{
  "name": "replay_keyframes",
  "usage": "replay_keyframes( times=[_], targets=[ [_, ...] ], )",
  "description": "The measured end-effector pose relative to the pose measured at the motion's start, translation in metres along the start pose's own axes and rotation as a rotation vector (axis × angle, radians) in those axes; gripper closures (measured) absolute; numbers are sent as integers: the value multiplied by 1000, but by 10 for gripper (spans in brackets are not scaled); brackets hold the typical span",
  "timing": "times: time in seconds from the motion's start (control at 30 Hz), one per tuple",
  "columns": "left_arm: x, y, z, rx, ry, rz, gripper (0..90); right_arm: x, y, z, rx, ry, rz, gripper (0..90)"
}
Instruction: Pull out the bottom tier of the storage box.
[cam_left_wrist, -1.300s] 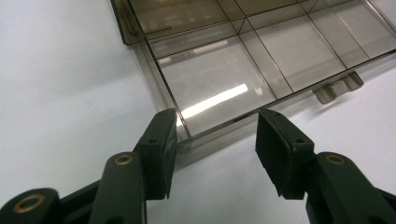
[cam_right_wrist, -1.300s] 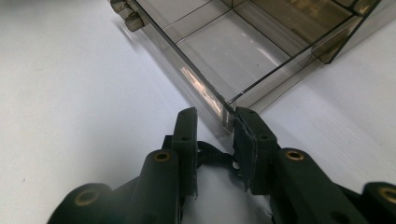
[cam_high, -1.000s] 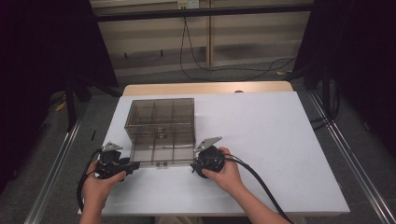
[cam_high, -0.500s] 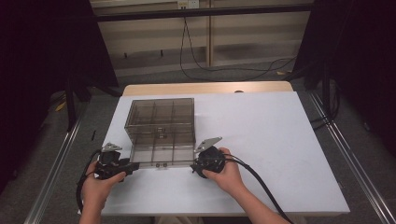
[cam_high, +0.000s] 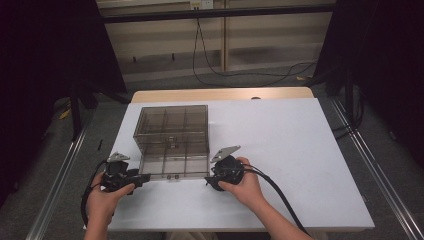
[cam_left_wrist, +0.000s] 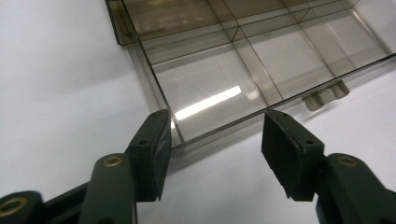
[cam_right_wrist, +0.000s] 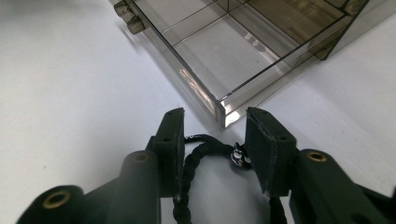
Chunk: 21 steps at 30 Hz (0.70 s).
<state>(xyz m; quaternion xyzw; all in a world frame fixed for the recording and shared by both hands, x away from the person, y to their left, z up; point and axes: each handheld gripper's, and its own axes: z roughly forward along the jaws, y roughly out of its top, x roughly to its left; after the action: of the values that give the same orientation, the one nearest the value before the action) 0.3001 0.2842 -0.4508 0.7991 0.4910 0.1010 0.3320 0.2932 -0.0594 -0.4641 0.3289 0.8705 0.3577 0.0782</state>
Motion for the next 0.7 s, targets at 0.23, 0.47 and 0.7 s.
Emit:
replay_keyframes(
  times=[0.23, 0.47, 0.7],
  targets=[
    [1, 1, -2, 9, 17, -1, 381, -2, -1, -6, 3, -10, 3, 496],
    [7, 0, -4, -8, 28, -13, 344, -3, -2, -5, 9, -1, 7, 461],
    [9, 2, -7, -23, 21, -15, 291, -4, -4, -8, 10, -14, 7, 437]
  ],
)
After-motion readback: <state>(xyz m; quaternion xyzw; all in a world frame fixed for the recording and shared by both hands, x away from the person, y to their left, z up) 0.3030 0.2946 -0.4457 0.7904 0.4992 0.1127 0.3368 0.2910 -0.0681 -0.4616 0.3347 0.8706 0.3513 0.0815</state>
